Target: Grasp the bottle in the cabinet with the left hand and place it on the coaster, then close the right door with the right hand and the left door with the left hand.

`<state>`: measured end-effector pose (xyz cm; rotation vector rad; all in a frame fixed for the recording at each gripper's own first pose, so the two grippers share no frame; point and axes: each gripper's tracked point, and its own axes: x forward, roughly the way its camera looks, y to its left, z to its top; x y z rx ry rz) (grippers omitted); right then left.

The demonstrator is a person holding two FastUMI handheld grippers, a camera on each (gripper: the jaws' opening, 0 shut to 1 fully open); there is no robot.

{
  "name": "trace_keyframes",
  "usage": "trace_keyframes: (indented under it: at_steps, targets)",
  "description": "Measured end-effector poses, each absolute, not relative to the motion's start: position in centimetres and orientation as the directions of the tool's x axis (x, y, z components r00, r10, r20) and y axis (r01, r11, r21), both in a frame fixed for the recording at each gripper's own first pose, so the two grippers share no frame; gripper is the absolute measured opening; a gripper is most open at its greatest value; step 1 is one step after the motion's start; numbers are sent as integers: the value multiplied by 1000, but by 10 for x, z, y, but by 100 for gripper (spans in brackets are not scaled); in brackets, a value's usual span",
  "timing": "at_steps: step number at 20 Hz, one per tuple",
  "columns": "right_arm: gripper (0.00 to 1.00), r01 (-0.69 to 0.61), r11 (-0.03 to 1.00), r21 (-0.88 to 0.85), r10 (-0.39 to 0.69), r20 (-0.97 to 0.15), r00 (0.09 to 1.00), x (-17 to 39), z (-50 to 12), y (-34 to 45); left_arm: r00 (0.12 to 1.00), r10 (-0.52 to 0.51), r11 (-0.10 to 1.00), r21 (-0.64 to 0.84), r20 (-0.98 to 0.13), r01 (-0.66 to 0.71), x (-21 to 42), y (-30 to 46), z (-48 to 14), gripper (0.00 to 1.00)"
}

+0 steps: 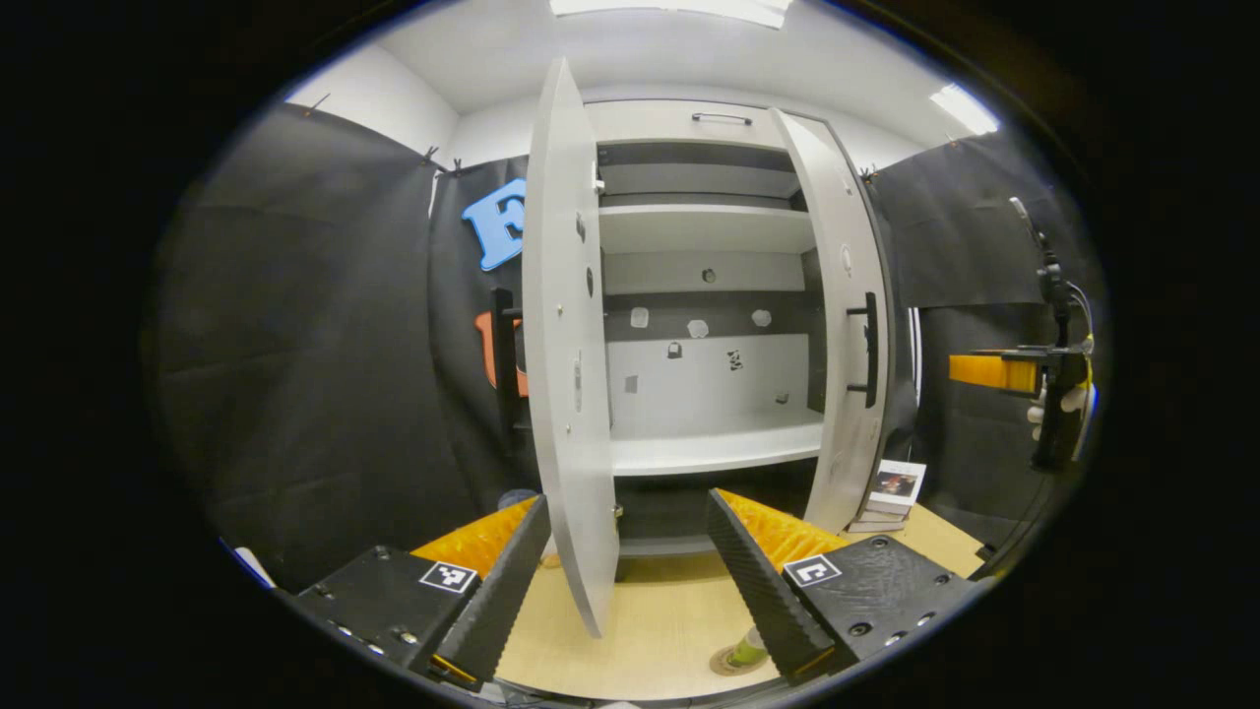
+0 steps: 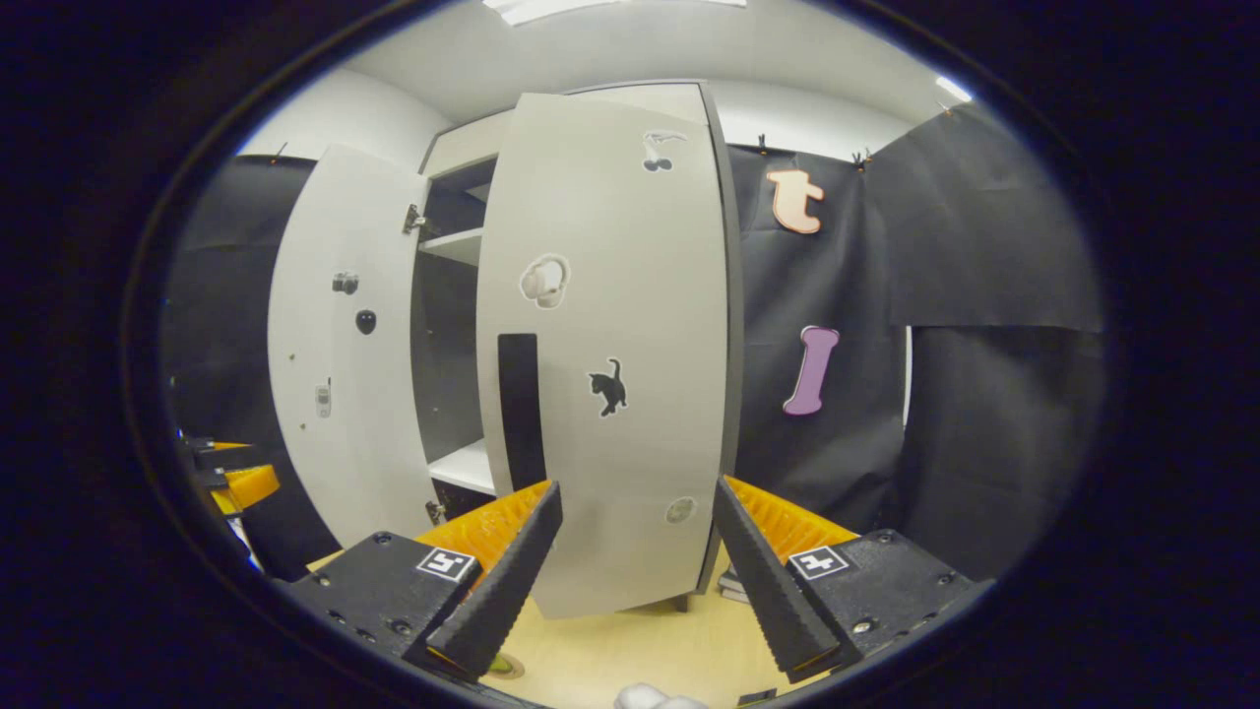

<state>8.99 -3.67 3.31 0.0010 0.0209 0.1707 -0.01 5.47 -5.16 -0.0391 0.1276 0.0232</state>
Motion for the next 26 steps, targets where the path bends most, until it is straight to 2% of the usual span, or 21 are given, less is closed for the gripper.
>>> trace_keyframes:
  at_steps: [8, 14, 18, 22, 26]
  targets:
    - [100, -115, 993, 34, 118, -91, 989, 62, -10, -26, 991, 47, 999, 0, -126, -47, 9, 99, -54, 96]
    - [100, -99, 995, 20, 101, -132, 986, 42, -29, -11, 986, 143, 987, 80, -81, -137, 30, 177, -30, 97]
    - [100, -97, 995, 4, 96, -137, 986, 31, -28, -6, 978, 199, 978, 78, -62, -194, 57, 219, -20, 97]
    - [100, -87, 996, -7, 85, -149, 985, 24, -30, -7, 973, 224, 973, 62, -55, -221, 83, 240, -15, 98]
    - [100, -81, 997, -3, 80, -161, 984, 22, -34, -8, 977, 207, 976, 76, -50, -203, 102, 235, -11, 98]
